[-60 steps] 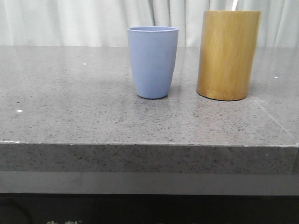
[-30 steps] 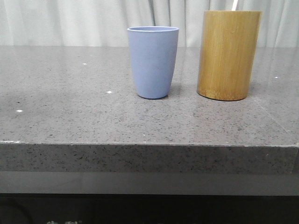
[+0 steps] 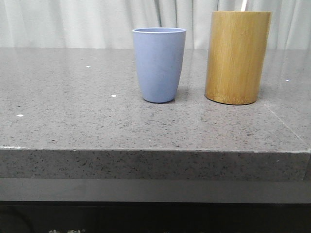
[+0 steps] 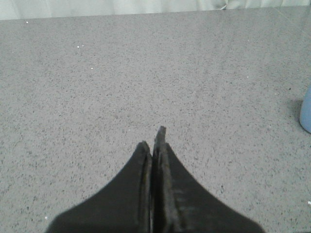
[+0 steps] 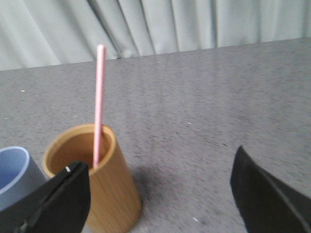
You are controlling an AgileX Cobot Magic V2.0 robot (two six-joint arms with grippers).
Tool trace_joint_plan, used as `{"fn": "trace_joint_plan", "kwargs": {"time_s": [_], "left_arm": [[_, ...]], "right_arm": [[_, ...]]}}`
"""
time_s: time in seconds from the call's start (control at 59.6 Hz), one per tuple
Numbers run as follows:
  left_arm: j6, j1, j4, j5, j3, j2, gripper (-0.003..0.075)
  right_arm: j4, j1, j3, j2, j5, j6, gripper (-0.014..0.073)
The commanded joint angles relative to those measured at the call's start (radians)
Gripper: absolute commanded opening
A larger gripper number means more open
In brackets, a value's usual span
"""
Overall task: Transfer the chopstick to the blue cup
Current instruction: 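Grasp the pink stick with the right gripper and pull it upward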
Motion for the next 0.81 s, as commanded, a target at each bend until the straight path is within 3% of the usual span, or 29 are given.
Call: {"fn": "trace_joint_plan", "kwargs": {"time_s": [0.0, 0.302, 0.587, 0.688, 0.788], "left_arm": [[-0.010, 0.002, -0.012, -0.097, 0.023, -0.068, -0.0019], [-0.010, 0.002, -0.012, -0.120, 0.085, -0.189, -0.0019], [-0.010, 0.002, -0.012, -0.120, 0.085, -0.189, -0.0019], [-0.010, 0.002, -0.012, -0.120, 0.085, -0.189, -0.0019], [-0.010, 0.002, -0.012, -0.120, 0.085, -0.189, -0.0019]], "right_arm": [[0.024, 0.038, -0.103, 0.096, -0.107, -0.003, 0.0602], [0.061, 0.147, -0.290, 0.394, -0.224, -0.003, 0.0602], [0.067, 0.160, -0.460, 0.625, -0.257, -0.003, 0.0592], [0.067, 0.162, -0.499, 0.674, -0.249, -0.003, 0.0494], [0.067, 0.162, -0.508, 0.686, -0.247, -0.003, 0.0318]]}}
